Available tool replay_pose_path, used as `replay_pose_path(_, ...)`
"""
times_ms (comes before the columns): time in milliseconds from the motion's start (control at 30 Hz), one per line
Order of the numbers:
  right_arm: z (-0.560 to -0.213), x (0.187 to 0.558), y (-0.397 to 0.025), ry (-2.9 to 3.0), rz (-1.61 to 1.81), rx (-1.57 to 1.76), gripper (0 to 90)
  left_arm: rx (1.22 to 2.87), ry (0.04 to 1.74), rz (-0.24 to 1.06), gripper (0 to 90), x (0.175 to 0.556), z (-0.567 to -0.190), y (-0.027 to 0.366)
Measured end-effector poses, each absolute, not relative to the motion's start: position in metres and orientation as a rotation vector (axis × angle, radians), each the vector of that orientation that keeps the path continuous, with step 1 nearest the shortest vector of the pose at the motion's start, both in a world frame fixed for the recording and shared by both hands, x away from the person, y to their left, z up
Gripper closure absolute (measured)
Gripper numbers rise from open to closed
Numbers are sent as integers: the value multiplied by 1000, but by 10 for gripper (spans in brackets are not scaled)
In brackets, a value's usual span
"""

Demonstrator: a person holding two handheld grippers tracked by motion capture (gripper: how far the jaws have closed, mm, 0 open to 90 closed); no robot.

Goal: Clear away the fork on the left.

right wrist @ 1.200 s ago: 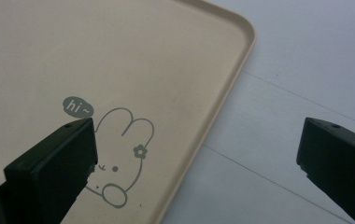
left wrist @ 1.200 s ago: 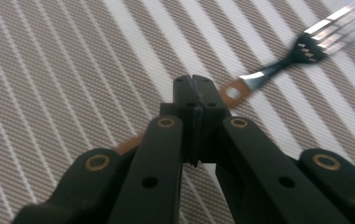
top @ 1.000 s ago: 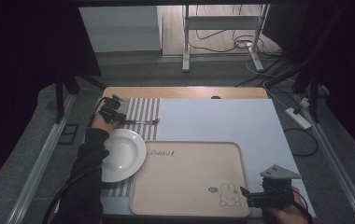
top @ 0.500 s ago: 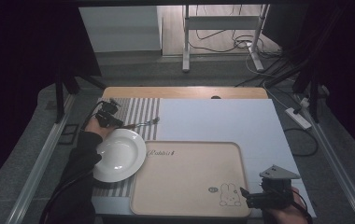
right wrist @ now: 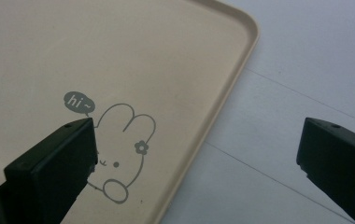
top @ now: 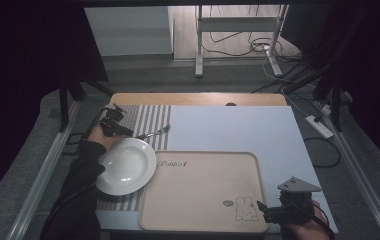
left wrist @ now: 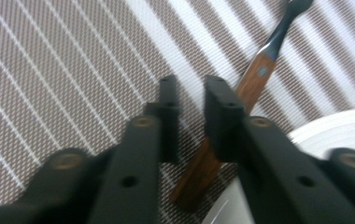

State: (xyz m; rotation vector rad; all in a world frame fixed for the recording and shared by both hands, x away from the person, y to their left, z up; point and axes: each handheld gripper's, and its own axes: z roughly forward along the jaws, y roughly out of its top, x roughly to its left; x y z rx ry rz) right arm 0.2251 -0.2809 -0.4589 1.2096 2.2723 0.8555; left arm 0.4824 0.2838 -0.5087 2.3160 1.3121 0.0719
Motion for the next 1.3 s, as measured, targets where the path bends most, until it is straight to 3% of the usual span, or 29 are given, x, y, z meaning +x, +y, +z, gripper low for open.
replay_pose_path(333,-459,225,-281,2265,864,1214,0,2324,1239,44,239,491,-510,265)
replay_pose_path(500,-459,225,-282,2264,867,1213,0,2379,1192,34,173,495,-515,252)
replay_pose_path(533,-459,225,-282,2264,867,1212,0,2409,1182,47,109,496,-518,245)
replay_pose_path(667,-458,225,-282,2266,867,1212,0,2458,1181,71,39,498,-521,238)
replay_pose_path(800,-458,224,-282,2265,870,1212,0,2520,1186,142,78,500,-523,235)
replay_pose_path(1067,-458,225,-282,2269,868,1211,0,2546,1118,160,424,496,-516,243)
replay_pose_path(1167,-459,225,-282,2267,867,1212,0,2558,1089,161,635,494,-514,244)
replay_pose_path(1300,-459,225,-282,2269,866,1214,0,2574,1050,136,693,493,-513,245)
